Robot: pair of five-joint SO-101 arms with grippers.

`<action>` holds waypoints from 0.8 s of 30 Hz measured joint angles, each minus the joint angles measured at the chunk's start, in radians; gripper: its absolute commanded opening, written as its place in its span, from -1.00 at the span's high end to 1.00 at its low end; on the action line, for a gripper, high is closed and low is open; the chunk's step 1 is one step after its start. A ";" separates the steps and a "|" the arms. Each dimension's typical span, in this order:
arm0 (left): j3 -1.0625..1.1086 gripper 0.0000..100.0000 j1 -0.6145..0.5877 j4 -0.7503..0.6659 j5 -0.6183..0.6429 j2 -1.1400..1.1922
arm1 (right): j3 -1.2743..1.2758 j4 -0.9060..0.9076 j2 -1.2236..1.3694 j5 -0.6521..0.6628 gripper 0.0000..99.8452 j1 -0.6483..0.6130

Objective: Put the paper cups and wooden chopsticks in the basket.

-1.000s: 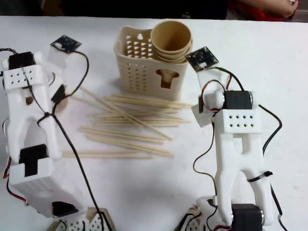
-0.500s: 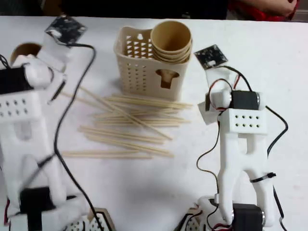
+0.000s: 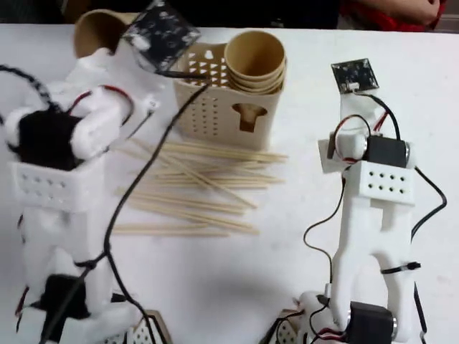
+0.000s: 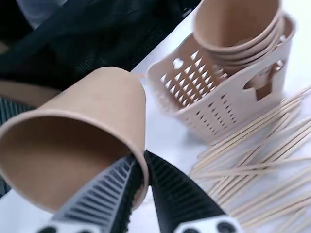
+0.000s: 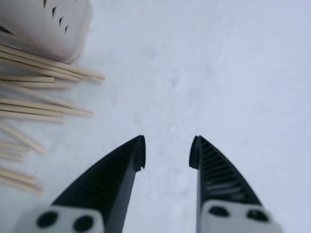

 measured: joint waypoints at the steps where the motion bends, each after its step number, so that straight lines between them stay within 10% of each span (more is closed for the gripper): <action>1: -0.025 0.95 0.020 0.005 0.000 0.020 | 0.000 -0.006 0.000 -0.009 0.67 0.002; 24: -0.393 0.95 0.285 0.021 0.000 0.396 | 0.000 -0.011 0.000 -0.035 0.67 0.006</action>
